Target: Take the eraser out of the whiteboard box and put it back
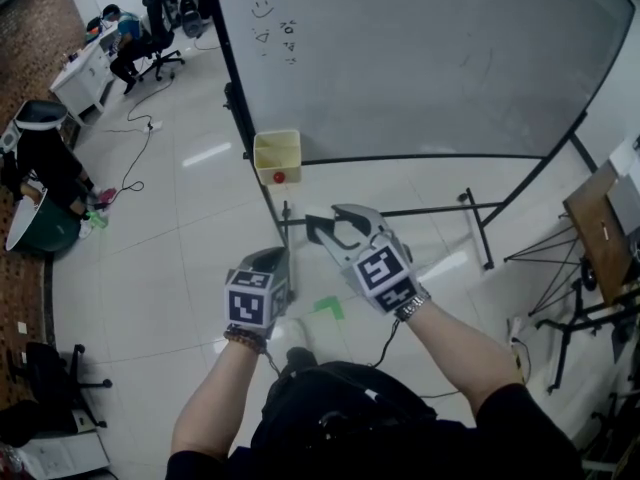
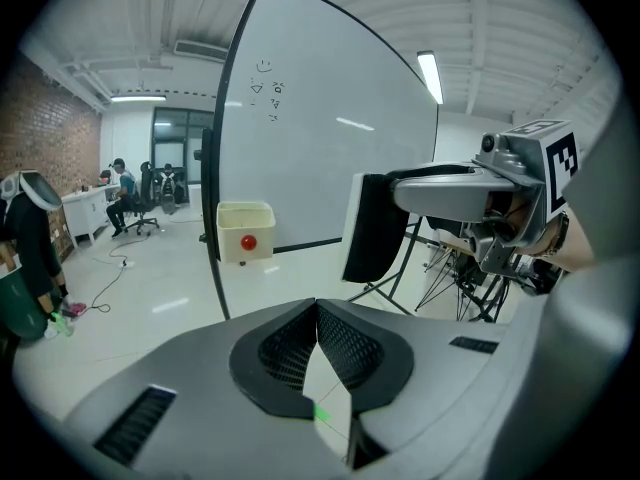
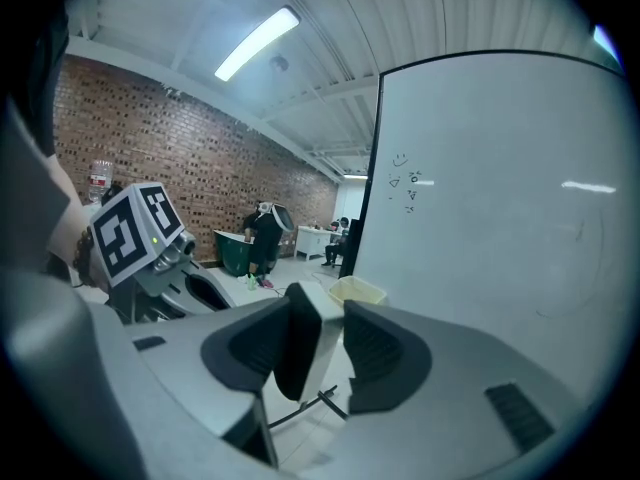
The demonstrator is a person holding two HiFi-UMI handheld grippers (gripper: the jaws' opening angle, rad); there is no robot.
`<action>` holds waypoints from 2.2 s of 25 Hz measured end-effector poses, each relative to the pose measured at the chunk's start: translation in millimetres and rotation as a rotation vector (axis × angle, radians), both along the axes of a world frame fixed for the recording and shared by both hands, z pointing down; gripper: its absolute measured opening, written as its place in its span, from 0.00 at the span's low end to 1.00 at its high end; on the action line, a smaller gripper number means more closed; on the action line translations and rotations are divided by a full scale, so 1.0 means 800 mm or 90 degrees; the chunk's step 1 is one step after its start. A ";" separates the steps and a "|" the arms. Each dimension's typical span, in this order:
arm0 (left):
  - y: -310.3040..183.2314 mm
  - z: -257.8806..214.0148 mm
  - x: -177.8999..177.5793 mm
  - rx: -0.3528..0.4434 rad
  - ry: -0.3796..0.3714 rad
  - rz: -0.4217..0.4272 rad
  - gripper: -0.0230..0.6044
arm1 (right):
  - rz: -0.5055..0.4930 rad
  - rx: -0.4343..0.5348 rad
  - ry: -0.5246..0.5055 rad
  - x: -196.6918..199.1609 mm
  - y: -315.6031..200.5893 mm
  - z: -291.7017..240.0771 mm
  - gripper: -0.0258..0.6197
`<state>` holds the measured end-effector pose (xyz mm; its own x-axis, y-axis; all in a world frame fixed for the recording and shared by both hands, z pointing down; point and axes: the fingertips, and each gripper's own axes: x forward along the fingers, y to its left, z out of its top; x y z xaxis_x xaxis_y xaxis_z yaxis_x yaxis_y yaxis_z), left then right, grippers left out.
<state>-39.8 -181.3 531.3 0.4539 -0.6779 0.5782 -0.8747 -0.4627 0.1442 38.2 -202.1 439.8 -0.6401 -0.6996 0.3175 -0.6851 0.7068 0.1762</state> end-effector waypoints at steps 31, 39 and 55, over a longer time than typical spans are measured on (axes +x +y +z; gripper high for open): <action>0.071 -0.044 -0.037 0.038 0.002 0.051 0.04 | 0.057 -0.008 -0.035 -0.024 0.093 -0.015 0.34; 0.078 -0.049 -0.050 0.043 0.006 0.061 0.04 | 0.071 0.001 -0.033 -0.038 0.100 -0.021 0.34; 0.083 -0.055 -0.054 0.058 0.029 0.079 0.04 | 0.069 0.000 -0.016 -0.044 0.109 -0.024 0.34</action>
